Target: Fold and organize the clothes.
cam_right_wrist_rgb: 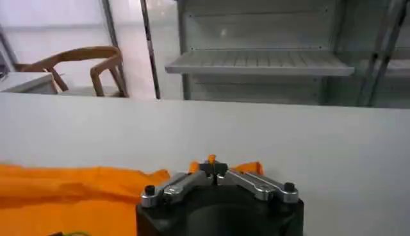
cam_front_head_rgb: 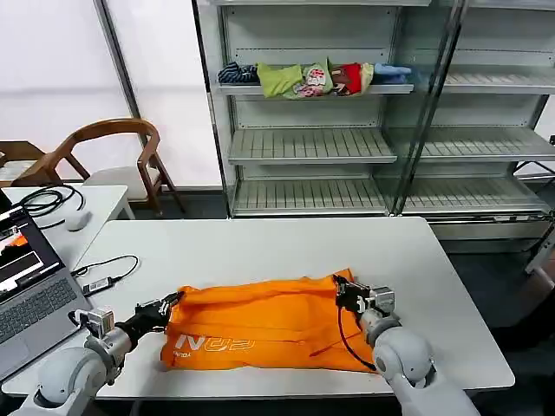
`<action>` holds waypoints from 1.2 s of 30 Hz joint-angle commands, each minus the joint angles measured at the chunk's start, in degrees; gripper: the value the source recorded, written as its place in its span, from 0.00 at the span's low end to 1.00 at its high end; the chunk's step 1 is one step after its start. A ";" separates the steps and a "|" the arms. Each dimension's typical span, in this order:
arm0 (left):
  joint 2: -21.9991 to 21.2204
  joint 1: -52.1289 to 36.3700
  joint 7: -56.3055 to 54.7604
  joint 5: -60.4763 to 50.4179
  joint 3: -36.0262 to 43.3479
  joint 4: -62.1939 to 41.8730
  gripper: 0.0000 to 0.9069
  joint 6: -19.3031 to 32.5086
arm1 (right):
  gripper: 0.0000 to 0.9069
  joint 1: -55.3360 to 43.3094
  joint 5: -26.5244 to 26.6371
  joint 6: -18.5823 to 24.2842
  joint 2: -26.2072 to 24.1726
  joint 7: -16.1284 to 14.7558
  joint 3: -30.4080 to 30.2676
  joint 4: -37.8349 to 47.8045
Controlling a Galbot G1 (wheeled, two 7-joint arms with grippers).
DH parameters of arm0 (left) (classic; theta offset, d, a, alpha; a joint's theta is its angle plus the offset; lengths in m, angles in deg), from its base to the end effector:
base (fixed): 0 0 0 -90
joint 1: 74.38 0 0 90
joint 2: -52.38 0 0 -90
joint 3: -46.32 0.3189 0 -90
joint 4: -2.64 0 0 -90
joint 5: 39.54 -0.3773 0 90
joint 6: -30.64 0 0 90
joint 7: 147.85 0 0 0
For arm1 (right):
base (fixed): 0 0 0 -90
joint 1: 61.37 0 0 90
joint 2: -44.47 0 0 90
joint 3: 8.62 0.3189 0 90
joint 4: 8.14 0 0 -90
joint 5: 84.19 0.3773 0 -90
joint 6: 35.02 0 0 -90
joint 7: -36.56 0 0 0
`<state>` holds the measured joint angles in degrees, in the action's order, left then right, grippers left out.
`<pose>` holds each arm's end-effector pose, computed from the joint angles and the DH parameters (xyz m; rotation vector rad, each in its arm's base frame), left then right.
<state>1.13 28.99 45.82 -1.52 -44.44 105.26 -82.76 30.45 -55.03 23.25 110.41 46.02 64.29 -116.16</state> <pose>0.3162 0.1518 -0.2616 -0.4887 -2.6369 0.0404 0.3355 0.0139 -0.2384 0.3655 -2.6896 0.0134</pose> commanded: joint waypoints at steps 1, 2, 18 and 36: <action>-0.01 2.07 0.01 -0.02 -1.13 1.24 0.02 -0.01 | 0.00 2.82 0.06 -0.02 -0.79 -0.03 0.42 -2.14; 0.14 2.23 0.11 0.00 -1.32 1.19 0.02 0.04 | 0.00 3.07 -0.06 0.09 -0.79 -0.04 0.44 -2.13; 1.06 4.69 0.64 0.23 -1.63 3.29 0.02 0.27 | 0.00 7.39 0.05 -0.42 -2.20 0.13 3.25 -7.65; 2.38 6.12 1.03 -0.57 -1.92 2.60 0.02 0.27 | 0.00 12.78 -0.59 -0.12 -2.37 0.00 4.97 -11.08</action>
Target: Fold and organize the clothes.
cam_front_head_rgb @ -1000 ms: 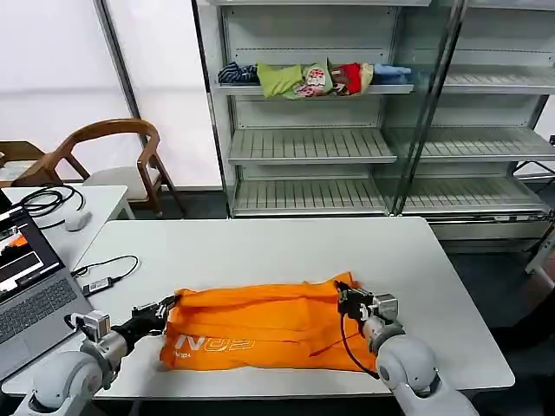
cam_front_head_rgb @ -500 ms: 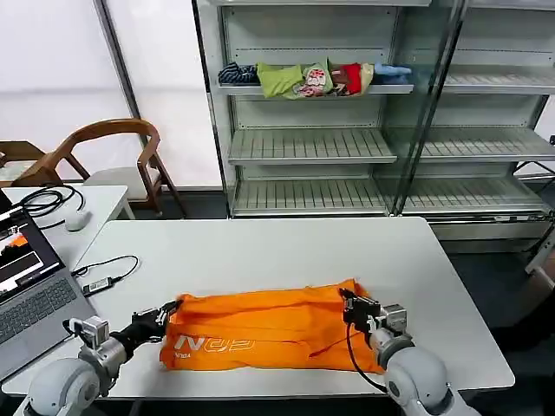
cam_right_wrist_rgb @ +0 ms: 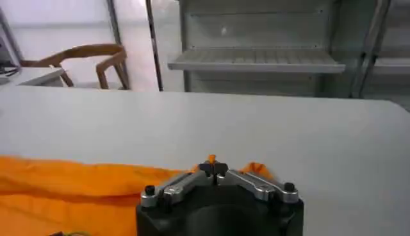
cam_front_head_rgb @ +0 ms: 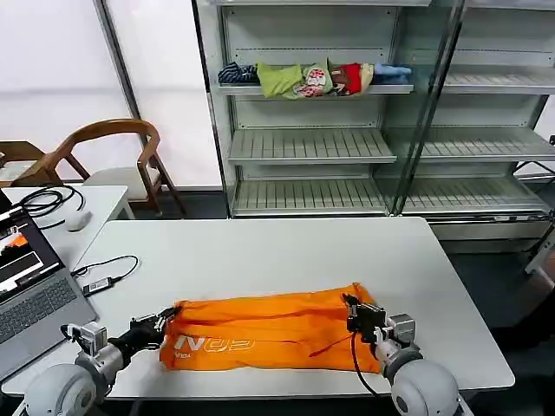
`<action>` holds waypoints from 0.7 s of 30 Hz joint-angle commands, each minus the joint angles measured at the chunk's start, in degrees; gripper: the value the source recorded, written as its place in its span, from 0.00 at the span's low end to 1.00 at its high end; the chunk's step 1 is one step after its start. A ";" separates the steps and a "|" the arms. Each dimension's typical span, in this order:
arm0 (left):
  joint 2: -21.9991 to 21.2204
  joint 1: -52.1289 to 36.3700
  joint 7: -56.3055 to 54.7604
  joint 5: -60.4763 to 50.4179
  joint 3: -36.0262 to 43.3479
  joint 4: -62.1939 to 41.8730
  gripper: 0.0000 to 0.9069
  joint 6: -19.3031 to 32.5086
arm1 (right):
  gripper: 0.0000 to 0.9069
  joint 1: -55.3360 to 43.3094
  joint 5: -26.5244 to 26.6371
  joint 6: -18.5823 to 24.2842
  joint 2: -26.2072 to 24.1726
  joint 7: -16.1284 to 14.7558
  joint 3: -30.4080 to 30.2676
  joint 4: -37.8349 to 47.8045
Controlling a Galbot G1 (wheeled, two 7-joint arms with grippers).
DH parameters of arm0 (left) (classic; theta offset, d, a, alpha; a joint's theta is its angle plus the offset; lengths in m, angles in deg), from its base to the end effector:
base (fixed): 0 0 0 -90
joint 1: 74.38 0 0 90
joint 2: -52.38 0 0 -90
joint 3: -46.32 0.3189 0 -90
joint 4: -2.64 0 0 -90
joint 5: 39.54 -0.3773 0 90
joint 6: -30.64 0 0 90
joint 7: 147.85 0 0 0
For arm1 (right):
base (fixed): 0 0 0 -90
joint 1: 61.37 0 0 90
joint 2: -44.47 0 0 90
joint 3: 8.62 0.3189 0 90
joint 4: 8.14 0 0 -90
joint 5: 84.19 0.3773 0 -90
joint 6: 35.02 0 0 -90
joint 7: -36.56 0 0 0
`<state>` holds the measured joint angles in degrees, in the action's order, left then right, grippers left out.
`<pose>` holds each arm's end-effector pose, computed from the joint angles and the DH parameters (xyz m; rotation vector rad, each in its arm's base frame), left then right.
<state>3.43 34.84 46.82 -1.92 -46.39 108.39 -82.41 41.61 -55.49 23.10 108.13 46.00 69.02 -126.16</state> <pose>0.2925 0.1551 -0.2629 -0.5194 -2.5915 -0.0101 0.2814 0.0010 -0.2276 0.3588 -2.6836 0.0164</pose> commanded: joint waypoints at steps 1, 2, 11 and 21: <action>0.16 0.23 0.07 -0.16 0.16 -0.54 0.02 -0.06 | 0.00 1.94 -0.09 -0.01 -0.02 -0.04 0.47 -1.17; 0.22 0.16 0.07 -0.21 0.30 -0.62 0.02 -0.06 | 0.00 2.15 -0.08 -0.03 -0.03 -0.17 0.52 -1.23; 0.13 -0.22 0.20 -1.71 1.44 -1.22 0.02 -0.09 | 0.00 3.63 -1.84 0.35 0.27 -0.96 0.04 -0.33; 0.22 -0.54 -0.08 -3.06 1.51 -1.29 1.00 -1.24 | 0.00 4.89 -2.22 -0.34 -0.18 -1.23 0.81 -0.79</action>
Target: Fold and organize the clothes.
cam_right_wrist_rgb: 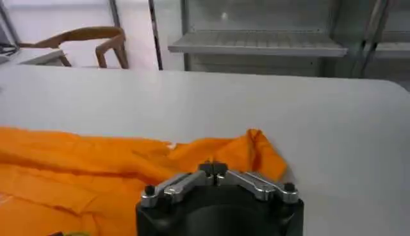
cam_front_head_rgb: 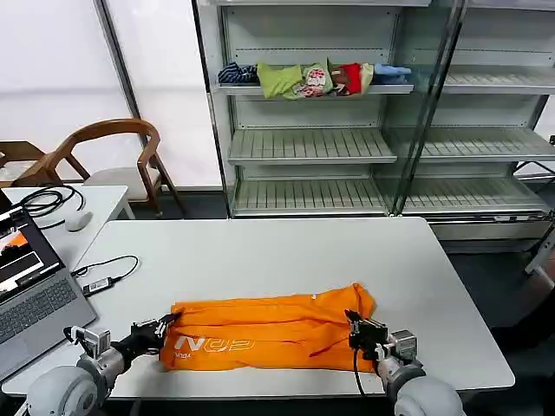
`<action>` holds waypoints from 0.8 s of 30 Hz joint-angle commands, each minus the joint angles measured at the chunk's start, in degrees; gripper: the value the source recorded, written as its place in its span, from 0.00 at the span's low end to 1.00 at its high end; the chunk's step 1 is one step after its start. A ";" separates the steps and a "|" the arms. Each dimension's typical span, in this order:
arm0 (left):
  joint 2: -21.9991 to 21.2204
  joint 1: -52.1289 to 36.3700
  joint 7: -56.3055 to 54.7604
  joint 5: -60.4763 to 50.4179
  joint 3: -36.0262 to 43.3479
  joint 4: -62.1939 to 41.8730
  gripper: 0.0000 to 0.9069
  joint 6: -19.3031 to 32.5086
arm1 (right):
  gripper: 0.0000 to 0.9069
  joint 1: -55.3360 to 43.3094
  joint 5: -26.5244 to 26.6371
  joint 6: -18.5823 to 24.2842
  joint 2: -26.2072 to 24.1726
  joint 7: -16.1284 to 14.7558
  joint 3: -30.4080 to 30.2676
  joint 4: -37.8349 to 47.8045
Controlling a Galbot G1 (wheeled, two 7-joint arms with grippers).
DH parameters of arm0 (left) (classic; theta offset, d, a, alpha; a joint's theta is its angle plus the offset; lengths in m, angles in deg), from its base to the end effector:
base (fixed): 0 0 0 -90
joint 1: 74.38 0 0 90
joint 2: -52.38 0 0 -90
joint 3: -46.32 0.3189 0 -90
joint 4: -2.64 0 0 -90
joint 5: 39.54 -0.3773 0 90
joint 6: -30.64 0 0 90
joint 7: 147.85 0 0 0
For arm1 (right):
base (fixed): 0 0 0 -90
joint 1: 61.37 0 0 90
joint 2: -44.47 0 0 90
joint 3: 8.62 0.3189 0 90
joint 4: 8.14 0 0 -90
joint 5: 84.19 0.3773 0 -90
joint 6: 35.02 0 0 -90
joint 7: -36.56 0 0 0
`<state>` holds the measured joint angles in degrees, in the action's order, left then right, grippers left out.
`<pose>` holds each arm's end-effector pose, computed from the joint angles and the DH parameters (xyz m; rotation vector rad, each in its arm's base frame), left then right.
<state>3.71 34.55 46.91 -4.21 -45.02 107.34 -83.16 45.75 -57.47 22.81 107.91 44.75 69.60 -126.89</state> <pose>0.2926 0.1538 -0.2715 -0.5154 -2.5515 -0.0605 0.2644 -0.0010 -0.2417 0.3640 -2.6291 0.0460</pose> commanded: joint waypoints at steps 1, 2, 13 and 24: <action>-0.01 -0.21 -0.16 -1.19 0.10 -0.21 1.00 -0.66 | 0.94 1.00 -0.47 -0.14 -0.04 -0.12 0.24 -0.09; 0.04 -0.09 -0.17 -1.46 0.07 -0.13 1.00 -0.72 | 1.00 1.24 -0.82 -0.27 -0.10 -0.52 0.27 -0.14; 0.08 0.54 -1.09 -0.49 -2.32 3.49 1.00 0.96 | 1.00 3.04 -2.48 -0.05 -0.93 -2.67 2.63 -1.56; -0.71 4.32 -31.45 5.71 4.36 12.83 1.00 4.26 | 1.00 7.72 -4.42 5.38 -1.80 -9.29 16.24 -3.54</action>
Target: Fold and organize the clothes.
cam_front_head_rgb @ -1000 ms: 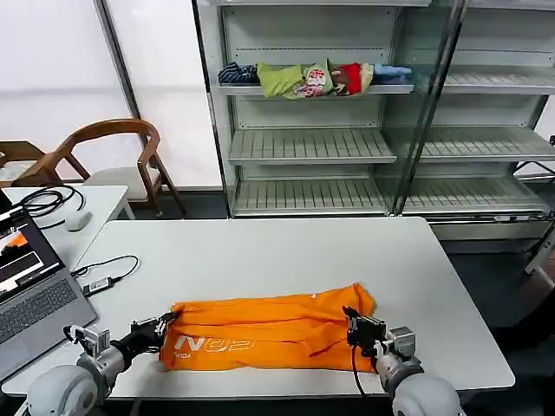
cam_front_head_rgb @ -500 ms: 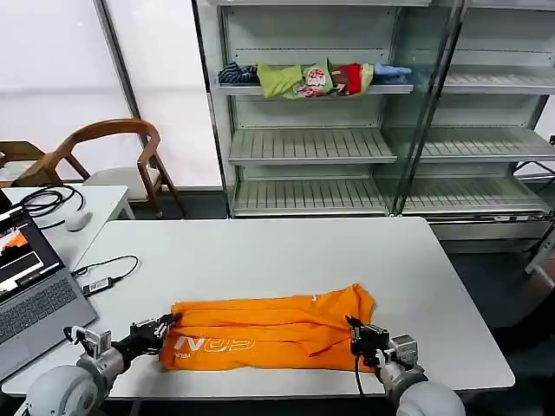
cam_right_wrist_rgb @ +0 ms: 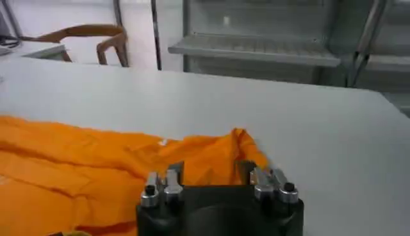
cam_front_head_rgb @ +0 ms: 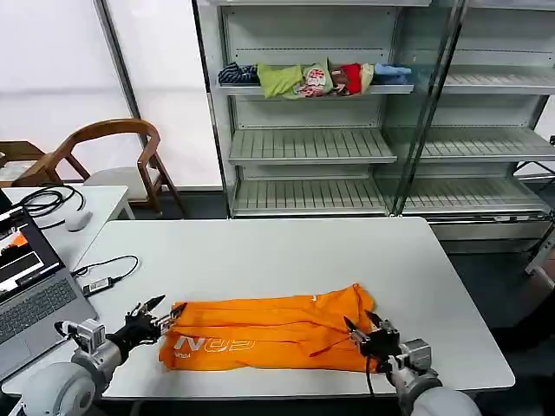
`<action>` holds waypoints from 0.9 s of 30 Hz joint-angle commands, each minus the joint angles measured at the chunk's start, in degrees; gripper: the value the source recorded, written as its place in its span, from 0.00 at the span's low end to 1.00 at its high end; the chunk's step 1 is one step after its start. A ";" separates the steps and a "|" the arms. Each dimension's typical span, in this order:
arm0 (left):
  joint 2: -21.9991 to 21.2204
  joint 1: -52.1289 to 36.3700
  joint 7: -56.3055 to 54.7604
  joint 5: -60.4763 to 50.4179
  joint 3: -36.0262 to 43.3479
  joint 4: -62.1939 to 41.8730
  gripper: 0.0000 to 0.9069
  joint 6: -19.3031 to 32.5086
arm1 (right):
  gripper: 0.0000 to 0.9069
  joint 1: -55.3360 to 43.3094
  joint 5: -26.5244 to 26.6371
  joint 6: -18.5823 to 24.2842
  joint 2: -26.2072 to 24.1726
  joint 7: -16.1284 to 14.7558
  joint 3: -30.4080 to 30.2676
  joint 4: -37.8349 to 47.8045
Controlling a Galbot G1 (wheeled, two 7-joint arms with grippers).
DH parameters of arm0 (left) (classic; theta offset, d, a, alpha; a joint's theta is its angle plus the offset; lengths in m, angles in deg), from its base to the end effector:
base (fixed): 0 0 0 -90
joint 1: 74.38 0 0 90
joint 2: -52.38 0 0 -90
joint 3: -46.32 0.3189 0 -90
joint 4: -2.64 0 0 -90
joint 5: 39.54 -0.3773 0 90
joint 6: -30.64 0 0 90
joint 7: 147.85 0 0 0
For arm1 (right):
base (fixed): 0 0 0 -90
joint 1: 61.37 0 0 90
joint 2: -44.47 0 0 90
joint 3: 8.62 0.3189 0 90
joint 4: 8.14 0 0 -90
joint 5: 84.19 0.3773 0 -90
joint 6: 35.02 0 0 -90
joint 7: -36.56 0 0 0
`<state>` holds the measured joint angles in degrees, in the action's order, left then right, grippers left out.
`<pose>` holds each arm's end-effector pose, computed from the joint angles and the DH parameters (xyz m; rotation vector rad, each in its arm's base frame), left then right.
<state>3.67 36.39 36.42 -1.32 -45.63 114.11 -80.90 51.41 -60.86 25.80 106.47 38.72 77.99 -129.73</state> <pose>0.2827 0.1283 -0.2441 -0.3949 -2.6851 -0.0620 0.2509 -0.0401 -0.2312 0.3426 -2.6921 0.1197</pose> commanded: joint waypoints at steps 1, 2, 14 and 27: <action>-0.91 2.92 -22.07 2.24 5.43 6.13 1.00 2.38 | 1.00 2.29 -0.94 2.73 -0.42 -3.37 8.62 -0.89; -1.33 3.21 -23.97 1.35 6.76 6.10 1.00 3.03 | 1.00 2.65 -0.98 3.00 -0.38 -3.41 9.11 -1.14; -3.93 1.16 -34.65 -1.44 16.64 4.92 1.00 5.29 | 1.00 4.66 -2.20 4.13 0.87 -3.32 9.78 -1.98; -4.26 -1.38 -37.81 -0.80 17.54 2.19 1.00 3.14 | 1.00 4.71 -3.48 4.66 1.55 -3.38 8.79 -1.56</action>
<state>-0.27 35.62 2.99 -1.82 -30.27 116.64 -77.27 55.70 -64.10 30.17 108.08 35.61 86.00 -131.33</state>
